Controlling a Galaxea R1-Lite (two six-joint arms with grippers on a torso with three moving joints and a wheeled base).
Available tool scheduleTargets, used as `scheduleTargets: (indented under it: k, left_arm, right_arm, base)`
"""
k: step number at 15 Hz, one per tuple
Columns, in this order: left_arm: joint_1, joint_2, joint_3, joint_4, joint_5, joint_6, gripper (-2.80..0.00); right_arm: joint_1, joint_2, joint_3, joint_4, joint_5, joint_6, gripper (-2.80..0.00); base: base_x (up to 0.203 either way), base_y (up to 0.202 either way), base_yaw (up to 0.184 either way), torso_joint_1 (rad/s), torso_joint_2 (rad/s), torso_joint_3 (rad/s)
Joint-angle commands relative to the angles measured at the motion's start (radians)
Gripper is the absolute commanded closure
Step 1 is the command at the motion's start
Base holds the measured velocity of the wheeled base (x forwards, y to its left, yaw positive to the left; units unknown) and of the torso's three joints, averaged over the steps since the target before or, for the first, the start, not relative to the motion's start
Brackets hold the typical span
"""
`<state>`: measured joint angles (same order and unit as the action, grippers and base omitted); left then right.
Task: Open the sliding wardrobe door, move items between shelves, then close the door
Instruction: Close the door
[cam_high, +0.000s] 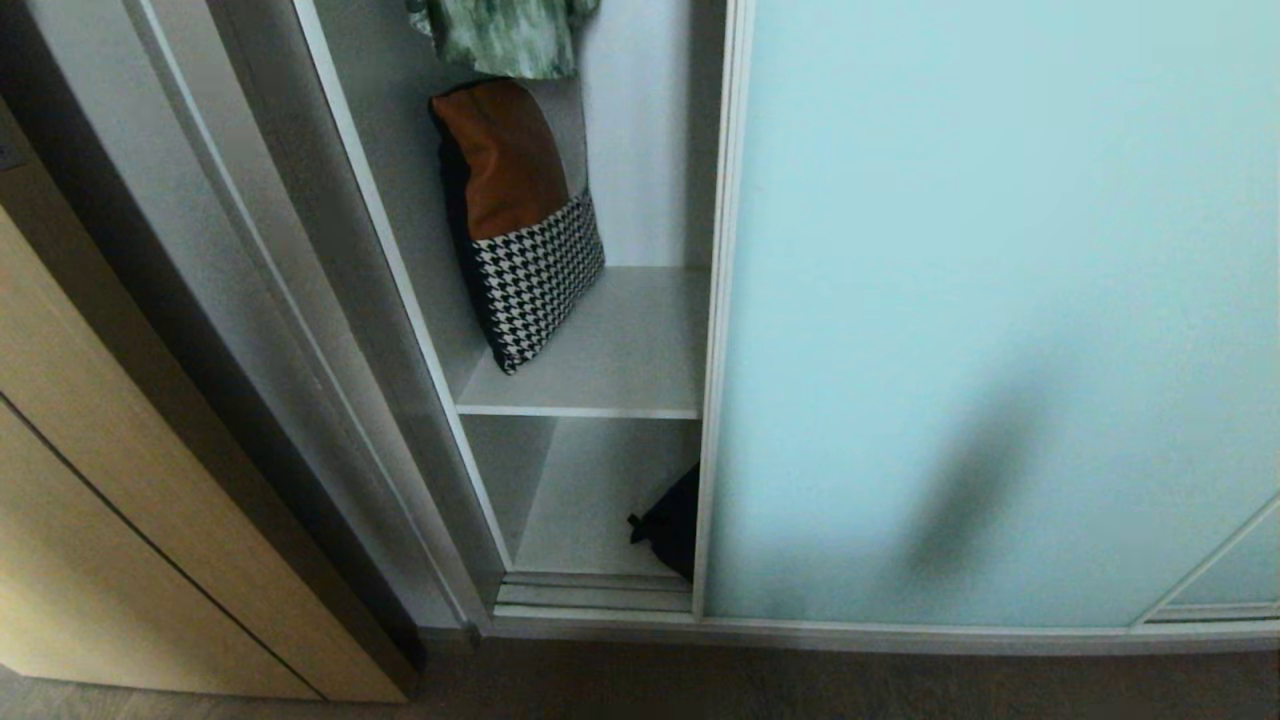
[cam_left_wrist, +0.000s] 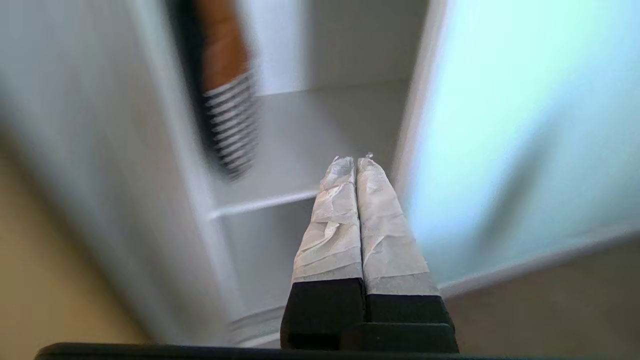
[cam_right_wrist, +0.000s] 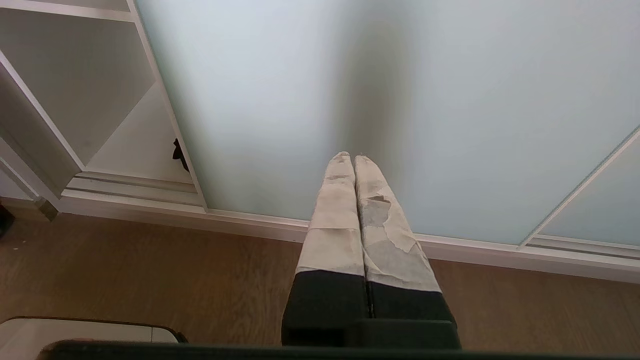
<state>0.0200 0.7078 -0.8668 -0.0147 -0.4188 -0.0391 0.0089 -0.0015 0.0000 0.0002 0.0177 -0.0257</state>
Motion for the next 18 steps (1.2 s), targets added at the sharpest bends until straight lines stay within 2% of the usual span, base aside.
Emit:
scheduleTargets:
  k: [1,3,5,7,9,11,15,18]
  left_arm:
    - [-0.028,0.344,-0.163,-0.048,-0.08,-0.031,0.0]
    - [-0.098,0.514,-0.282,-0.107,-0.121,-0.058,0.0]
    - [-0.233,0.65,-0.409,-0.143,-0.14,-0.076,0.0]
    - [-0.368,0.747,-0.506,-0.158,-0.145,-0.095,0.0]
    - [-0.456,0.824,-0.56,-0.165,-0.12,-0.105,0.0]
    - [-0.514,0.878,-0.59,-0.177,-0.077,-0.11,0.0]
    - [-0.59,0.921,-0.608,-0.221,-0.066,-0.244,0.0]
    - [-0.626,0.965,-0.609,-0.259,-0.062,-0.263,0.0]
  right_arm:
    - [0.0,-0.002,0.0,0.0,0.001,0.0,0.0]
    - [0.0,-0.002,0.0,0.0,0.001,0.0,0.0]
    - [0.0,-0.002,0.0,0.0,0.001,0.0,0.0]
    - [0.0,-0.002,0.0,0.0,0.001,0.0,0.0]
    - [0.0,-0.002,0.0,0.0,0.001,0.0,0.0]
    - [0.0,-0.002,0.0,0.0,0.001,0.0,0.0]
    - [0.0,-0.002,0.0,0.0,0.001,0.0,0.0]
    - [0.0,-0.002,0.0,0.0,0.001,0.0,0.0]
  base:
    - [0.0,0.0,0.0,0.0,0.0,0.0]
    - [0.0,0.0,0.0,0.0,0.0,0.0]
    - [0.0,0.0,0.0,0.0,0.0,0.0]
    - [0.0,0.0,0.0,0.0,0.0,0.0]
    - [0.0,0.0,0.0,0.0,0.0,0.0]
    - [0.0,0.0,0.0,0.0,0.0,0.0]
    - [0.0,0.0,0.0,0.0,0.0,0.0]
    - [0.0,0.0,0.0,0.0,0.0,0.0]
